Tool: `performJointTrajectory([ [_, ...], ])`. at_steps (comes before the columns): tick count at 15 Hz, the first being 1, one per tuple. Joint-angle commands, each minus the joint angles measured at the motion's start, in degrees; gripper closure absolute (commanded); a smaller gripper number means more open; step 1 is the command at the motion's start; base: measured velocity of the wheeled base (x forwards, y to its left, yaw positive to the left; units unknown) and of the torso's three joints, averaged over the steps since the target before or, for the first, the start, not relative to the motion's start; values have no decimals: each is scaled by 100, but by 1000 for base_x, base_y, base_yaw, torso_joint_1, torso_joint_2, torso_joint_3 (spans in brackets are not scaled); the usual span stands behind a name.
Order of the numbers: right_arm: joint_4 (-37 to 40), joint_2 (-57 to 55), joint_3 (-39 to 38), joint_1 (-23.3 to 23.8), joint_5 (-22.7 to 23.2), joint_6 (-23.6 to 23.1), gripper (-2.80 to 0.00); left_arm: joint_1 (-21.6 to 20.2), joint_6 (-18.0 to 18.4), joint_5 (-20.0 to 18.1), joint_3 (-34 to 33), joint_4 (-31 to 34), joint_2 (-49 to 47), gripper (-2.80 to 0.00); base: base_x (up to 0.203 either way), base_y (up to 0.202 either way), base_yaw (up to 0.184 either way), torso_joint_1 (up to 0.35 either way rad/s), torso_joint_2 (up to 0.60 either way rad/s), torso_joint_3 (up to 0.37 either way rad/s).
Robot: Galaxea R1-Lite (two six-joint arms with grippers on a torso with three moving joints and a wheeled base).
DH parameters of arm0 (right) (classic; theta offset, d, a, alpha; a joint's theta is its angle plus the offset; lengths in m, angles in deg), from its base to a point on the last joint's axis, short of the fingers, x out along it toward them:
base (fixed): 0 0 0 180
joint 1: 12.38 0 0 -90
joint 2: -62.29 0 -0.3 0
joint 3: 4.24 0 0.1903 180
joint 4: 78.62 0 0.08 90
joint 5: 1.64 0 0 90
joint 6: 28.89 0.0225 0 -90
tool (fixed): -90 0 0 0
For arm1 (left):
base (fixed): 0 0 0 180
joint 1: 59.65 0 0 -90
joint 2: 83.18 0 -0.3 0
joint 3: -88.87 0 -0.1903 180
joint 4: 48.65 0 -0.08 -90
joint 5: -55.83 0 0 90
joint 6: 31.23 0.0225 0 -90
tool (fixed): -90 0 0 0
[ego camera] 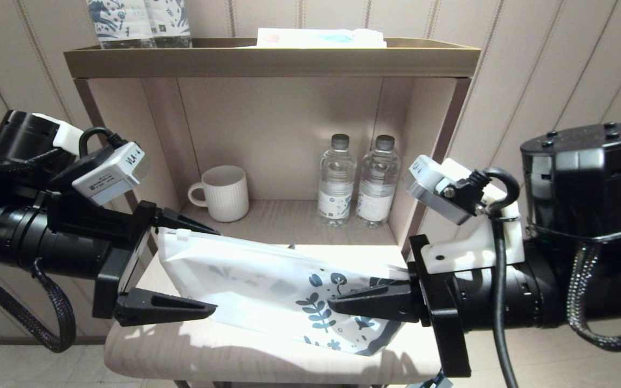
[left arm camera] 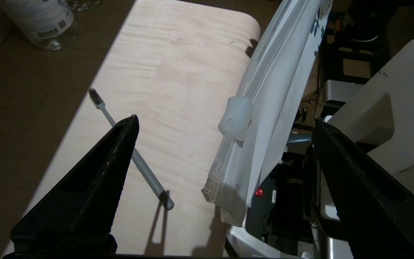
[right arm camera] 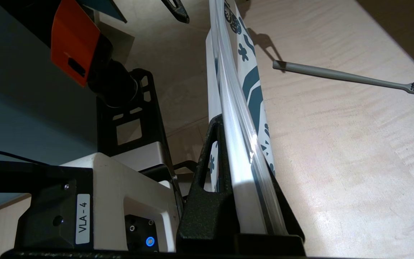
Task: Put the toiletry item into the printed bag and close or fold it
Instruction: Hand it to the other hand
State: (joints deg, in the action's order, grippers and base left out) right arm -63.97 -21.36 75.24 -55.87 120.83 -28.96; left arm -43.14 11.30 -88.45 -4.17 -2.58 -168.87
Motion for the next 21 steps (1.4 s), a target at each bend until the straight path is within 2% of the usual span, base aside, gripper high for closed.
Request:
performJointTrajectory([
  [1,-6,-11,5,-2,23,-1,0,2,36,-31,-30,14,-6,-280,0,0,0,0,0,0],
  [2,-6,-11,5,-2,20,-1,0,2,114,-31,-48,14,-5,0,0,0,0,0,0,0],
  [16,-38,-190,33,-29,14,-22,0,1,150,-31,-154,2,-9,0,0,0,0,0,0,0],
  [21,16,-720,497,-156,6,-72,0,70,150,-30,-127,-4,-9,0,0,0,0,0,0,0],
])
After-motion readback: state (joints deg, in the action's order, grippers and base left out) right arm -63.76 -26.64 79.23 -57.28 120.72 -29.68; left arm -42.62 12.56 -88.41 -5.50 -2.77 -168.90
